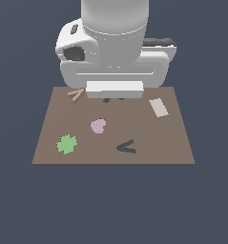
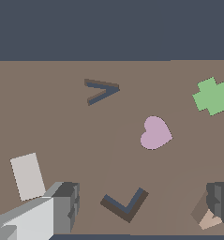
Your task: Insert a designated object into the corresponding slot on a board.
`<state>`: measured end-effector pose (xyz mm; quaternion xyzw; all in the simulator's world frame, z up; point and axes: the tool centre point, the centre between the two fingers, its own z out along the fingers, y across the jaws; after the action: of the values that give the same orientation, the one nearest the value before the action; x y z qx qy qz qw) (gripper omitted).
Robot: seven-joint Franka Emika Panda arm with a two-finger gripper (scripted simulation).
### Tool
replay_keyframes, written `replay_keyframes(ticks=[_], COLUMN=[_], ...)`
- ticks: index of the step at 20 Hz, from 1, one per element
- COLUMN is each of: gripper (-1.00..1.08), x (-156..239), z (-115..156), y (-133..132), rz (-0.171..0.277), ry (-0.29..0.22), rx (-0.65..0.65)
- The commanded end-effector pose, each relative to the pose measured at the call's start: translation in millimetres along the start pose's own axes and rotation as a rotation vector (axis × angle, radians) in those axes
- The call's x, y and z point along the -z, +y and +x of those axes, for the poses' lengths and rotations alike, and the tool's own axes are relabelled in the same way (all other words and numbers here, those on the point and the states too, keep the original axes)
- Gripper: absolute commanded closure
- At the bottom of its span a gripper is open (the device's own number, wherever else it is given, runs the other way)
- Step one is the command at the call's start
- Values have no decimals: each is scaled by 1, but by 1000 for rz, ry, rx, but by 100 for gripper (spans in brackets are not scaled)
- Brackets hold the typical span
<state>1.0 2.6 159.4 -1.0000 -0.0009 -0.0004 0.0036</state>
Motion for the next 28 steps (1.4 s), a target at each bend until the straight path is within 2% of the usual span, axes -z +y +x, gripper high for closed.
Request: replay_keyframes(ticks=[1, 7, 13, 19, 28], gripper=[-92, -92, -92, -92, -92], x=[0, -5, -20, -45, -86], z=[0, -1, -8, -26, -71], y=[0, 8, 32, 71, 123], rz=[0, -1, -2, -5, -8], ry=[0, 0, 1, 2, 3], rx=[0, -40, -162, -370, -709])
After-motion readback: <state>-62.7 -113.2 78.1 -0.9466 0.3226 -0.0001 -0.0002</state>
